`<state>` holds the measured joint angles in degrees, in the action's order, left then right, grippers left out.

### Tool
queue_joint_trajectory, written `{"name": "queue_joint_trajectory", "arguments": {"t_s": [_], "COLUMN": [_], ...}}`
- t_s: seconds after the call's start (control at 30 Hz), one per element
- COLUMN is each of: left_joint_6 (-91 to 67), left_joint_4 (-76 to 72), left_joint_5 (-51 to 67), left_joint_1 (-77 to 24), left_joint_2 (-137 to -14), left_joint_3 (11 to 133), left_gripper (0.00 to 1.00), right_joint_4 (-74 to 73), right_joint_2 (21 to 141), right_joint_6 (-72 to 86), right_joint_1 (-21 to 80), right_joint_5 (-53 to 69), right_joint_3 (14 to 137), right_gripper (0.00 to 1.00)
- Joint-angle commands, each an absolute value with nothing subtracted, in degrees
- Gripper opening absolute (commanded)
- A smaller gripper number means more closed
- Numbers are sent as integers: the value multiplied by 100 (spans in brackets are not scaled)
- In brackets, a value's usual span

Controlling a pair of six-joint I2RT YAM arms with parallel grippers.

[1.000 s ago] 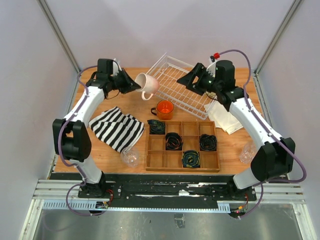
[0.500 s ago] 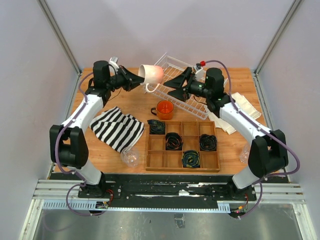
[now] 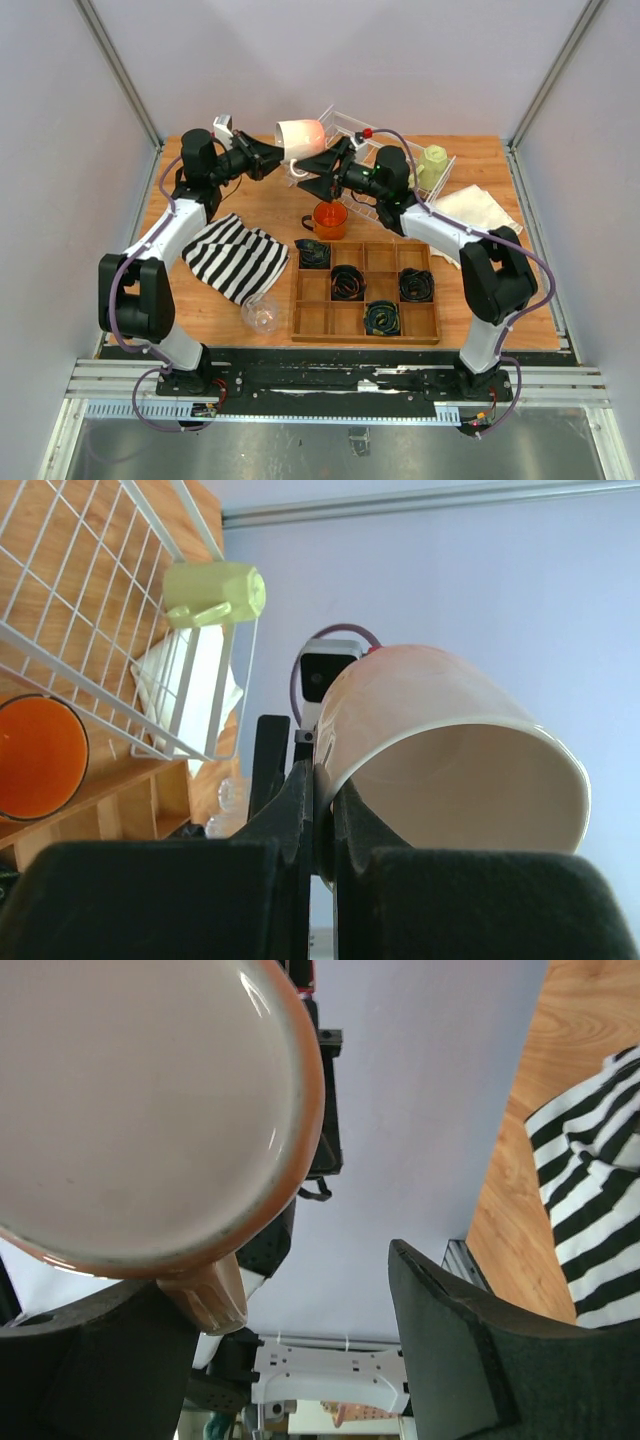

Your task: Load the cups into the dish rack

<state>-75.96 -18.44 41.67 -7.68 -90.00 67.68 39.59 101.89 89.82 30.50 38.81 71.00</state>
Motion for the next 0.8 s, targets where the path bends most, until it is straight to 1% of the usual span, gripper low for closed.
{"name": "queue_joint_trajectory", "arguments": {"t_s": [0.0, 0.13, 0.27, 0.57, 0.67, 0.77], "left_joint_6": [-7987, -7972, -7989, -8095, -8143, -8160], "left_joint_4": [-2697, -2680, -2758, -2962, -2999, -3031], "left_joint_5": [4437, 4454, 4451, 4447, 4457, 4473], "left_joint_1": [-790, -791, -791, -774, -778, -782], "left_joint_2": [-8619, -8561, -8552, -8691, -8743, -8767], "left_joint_3": [6675, 6622, 6583, 6541, 6548, 6584], "left_gripper": [0, 0, 1, 1, 0, 0], "right_joint_4": [4924, 5034, 5245, 5526, 5413, 5357], "right_joint_2": [10518, 10696, 10797, 10722, 10730, 10784], "right_joint_6": [9504, 9571, 9729, 9917, 9886, 9857], "right_joint_1": [3234, 3304, 3345, 3373, 3371, 3371], "right_joint_5": [3722, 3665, 3608, 3468, 3506, 3496], "right_joint_3": [7593, 7764, 7831, 7768, 7857, 7900], "right_gripper": [70, 69, 64, 64, 64, 61]}}
